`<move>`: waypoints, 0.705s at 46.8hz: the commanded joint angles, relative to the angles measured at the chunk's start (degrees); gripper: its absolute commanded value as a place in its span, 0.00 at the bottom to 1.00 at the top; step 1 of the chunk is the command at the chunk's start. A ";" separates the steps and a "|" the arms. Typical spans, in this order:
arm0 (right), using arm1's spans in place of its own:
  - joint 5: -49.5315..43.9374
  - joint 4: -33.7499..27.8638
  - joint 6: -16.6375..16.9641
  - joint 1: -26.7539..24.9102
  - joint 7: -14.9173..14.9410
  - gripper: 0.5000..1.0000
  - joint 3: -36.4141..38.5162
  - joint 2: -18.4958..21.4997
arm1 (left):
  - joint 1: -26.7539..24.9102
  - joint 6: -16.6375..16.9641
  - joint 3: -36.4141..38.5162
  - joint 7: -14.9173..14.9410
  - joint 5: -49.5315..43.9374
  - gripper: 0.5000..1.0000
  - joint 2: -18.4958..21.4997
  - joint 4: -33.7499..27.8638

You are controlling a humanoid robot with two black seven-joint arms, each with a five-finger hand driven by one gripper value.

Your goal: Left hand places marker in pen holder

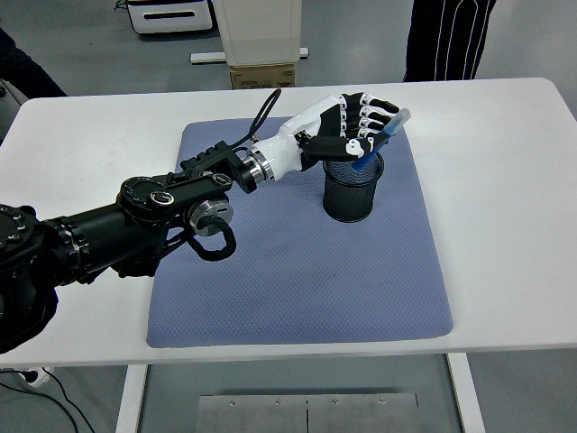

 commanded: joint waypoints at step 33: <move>0.00 0.00 0.00 0.00 0.00 1.00 0.00 0.00 | -1.23 -0.39 -3.23 -0.02 -6.03 1.00 9.53 0.32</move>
